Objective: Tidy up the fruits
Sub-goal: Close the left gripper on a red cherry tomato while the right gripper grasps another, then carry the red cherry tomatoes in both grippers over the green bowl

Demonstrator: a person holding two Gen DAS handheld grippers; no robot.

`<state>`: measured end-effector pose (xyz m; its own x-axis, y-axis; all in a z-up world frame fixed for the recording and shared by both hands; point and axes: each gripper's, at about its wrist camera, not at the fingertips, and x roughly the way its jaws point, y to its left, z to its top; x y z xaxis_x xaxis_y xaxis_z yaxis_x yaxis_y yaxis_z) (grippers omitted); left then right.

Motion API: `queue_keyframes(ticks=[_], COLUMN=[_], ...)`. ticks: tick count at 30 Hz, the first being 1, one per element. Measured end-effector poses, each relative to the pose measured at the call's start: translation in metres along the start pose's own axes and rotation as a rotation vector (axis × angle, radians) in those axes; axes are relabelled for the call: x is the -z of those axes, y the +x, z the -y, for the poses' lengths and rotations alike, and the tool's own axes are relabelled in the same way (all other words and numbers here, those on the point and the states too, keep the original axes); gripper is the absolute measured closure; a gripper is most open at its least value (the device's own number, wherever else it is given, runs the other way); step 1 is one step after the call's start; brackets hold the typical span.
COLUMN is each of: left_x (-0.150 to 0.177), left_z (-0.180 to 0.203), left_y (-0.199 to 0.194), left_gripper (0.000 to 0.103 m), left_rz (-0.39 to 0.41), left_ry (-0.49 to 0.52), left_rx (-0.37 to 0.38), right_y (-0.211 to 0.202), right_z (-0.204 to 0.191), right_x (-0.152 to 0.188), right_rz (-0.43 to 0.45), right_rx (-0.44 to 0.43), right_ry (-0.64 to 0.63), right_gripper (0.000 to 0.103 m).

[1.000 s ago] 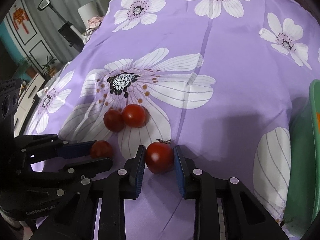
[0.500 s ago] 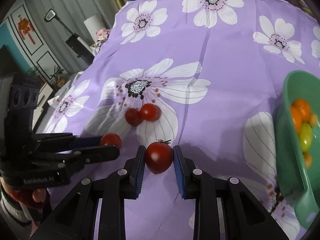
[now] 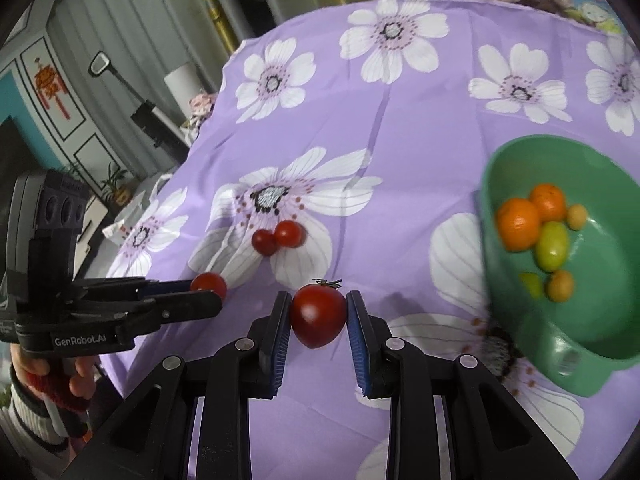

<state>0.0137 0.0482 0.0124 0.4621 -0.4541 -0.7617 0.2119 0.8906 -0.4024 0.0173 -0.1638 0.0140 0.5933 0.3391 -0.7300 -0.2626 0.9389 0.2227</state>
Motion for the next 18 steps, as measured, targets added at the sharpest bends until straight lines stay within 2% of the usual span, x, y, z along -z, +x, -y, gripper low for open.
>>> queue_keyframes(ticks=[10,18], left_x=[-0.008,-0.02], left_z=[0.04,0.065], left_y=[0.005,0.015], left_gripper=[0.076,0.076], left_rz=[0.012,0.02], left_ry=[0.107,0.146], left_rx=[-0.043,-0.014], right_y=[-0.035,-0.054], right_z=[0.029,0.05], right_x=[-0.001,0.002], right_rz=[0.091,0.135], right_rx=[0.056,0.088], right_ry=[0.05,0.088], right_gripper=[0.074,0.074])
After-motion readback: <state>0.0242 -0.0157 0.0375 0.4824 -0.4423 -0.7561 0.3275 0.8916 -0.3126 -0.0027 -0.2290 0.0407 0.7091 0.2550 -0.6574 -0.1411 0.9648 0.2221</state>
